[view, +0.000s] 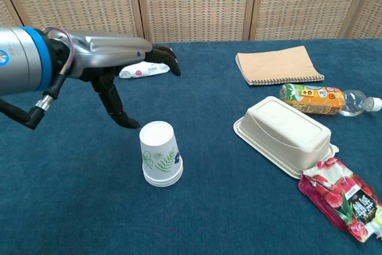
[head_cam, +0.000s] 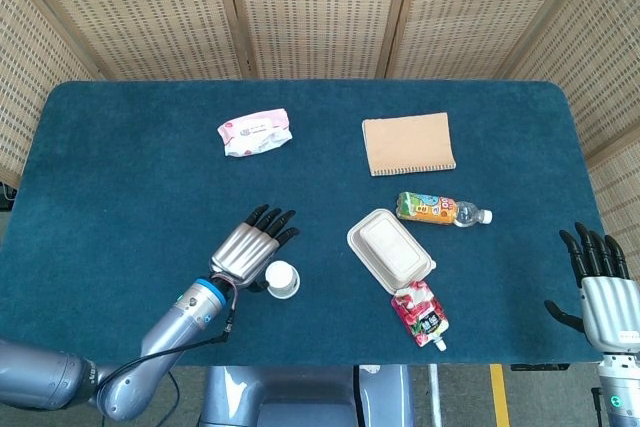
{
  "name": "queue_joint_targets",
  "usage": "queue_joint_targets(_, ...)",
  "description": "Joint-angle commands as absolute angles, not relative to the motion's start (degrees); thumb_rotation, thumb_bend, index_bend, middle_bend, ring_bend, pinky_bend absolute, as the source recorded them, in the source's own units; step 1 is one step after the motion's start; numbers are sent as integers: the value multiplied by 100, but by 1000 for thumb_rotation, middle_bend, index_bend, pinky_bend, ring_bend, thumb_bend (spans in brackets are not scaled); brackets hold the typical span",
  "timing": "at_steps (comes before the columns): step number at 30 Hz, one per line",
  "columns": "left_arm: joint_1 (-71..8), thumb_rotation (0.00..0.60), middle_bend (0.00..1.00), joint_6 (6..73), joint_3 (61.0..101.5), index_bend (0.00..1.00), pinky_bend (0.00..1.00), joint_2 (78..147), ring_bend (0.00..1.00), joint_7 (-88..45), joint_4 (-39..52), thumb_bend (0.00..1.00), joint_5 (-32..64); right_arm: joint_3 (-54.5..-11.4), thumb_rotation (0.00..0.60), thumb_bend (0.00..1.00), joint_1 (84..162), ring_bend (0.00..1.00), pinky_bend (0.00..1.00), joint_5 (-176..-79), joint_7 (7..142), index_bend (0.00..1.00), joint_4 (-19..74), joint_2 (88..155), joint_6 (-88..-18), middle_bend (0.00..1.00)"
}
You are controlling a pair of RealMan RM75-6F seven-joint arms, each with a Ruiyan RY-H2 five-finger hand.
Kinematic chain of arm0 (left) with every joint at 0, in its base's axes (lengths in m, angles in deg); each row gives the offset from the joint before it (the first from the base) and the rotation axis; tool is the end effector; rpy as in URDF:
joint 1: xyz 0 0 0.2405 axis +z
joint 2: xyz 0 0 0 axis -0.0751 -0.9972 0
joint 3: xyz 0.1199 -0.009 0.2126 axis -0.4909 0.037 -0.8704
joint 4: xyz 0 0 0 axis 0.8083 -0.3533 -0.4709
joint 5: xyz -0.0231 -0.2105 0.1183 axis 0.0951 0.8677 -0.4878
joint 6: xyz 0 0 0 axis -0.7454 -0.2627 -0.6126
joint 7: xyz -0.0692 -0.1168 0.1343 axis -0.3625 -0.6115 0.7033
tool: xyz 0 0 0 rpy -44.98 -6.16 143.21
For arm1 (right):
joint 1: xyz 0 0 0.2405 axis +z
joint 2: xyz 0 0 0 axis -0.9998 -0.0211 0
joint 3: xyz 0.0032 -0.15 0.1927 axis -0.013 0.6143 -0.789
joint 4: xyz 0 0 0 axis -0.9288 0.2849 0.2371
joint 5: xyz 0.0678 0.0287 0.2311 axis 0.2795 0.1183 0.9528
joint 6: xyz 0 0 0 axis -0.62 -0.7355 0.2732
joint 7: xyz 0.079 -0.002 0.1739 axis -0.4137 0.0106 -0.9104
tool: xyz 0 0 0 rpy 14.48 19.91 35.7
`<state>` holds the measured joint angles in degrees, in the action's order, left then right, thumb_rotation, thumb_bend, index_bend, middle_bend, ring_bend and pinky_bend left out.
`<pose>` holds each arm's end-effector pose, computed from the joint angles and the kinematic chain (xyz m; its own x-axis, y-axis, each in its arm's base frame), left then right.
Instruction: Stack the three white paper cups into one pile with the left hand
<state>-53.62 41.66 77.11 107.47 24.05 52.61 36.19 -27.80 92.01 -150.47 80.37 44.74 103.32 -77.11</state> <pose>-0.0276 0.3057 -0.0431 0.6137 0.2897 0.7344 0.7448 -0.5212 -0.4167 -0.3114 -0.2297 0.1342 0.4532 0.0754 0.8882 -0.8913 0.0208 0.4530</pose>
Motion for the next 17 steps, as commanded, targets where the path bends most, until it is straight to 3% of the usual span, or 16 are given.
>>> queue_joint_targets(1,-4963,600,0,4767,7491,127,0,10528,0,2285,5416,210,3009,-2780,600,55,9201,0,0,-15047,8037,0,4474,10332,-7711,0)
queue_joint_targets(11,-2974,600,0,7047,6021,75,0,10466,0,2110,5157,211,629,-2780,600,55,9201,0,0,-15047,8037,0,4474,10332,-7711,0)
queue_joint_targets(17,-1951,600,0,7925,5599,57,0,10271,0,1675,4611,204,-183,-2780,600,55,9201,0,0,-15047,8037,0,4474,10332,-7711,0)
